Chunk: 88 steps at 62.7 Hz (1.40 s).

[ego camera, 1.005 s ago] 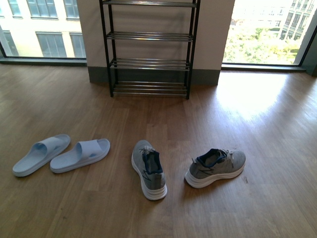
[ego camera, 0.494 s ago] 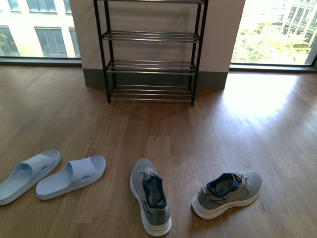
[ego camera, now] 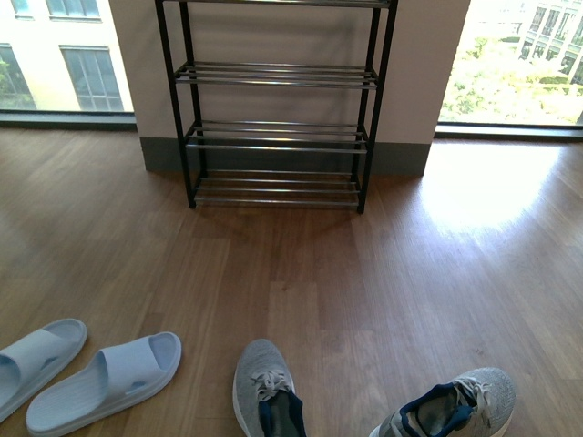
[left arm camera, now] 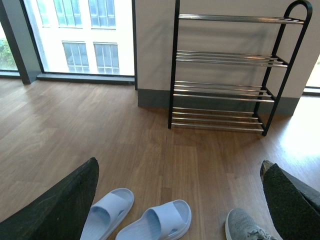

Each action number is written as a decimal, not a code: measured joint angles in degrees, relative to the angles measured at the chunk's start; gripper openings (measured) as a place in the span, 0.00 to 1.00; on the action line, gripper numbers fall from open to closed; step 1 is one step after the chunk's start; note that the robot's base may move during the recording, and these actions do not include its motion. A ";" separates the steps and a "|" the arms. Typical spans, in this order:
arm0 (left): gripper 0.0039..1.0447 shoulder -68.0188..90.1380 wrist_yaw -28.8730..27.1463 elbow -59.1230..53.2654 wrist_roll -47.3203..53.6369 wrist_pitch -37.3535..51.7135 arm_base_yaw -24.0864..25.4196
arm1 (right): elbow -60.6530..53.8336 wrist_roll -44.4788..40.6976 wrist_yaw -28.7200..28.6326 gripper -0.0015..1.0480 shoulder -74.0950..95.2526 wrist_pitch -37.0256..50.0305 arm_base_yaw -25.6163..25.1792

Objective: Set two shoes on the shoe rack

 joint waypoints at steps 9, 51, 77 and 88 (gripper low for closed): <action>0.91 0.00 0.00 0.00 0.00 0.00 0.00 | -0.02 0.00 0.00 0.91 0.00 0.00 0.00; 0.91 0.00 0.00 0.00 0.00 0.00 0.00 | 0.09 1.20 10.82 0.91 2.99 3.48 2.38; 0.91 0.00 0.00 0.00 0.00 0.00 0.00 | 11.34 5.46 8.94 0.91 73.16 35.41 -11.39; 0.91 0.00 0.00 0.00 -0.02 0.00 0.00 | 23.21 7.78 9.53 0.91 103.12 36.96 -14.53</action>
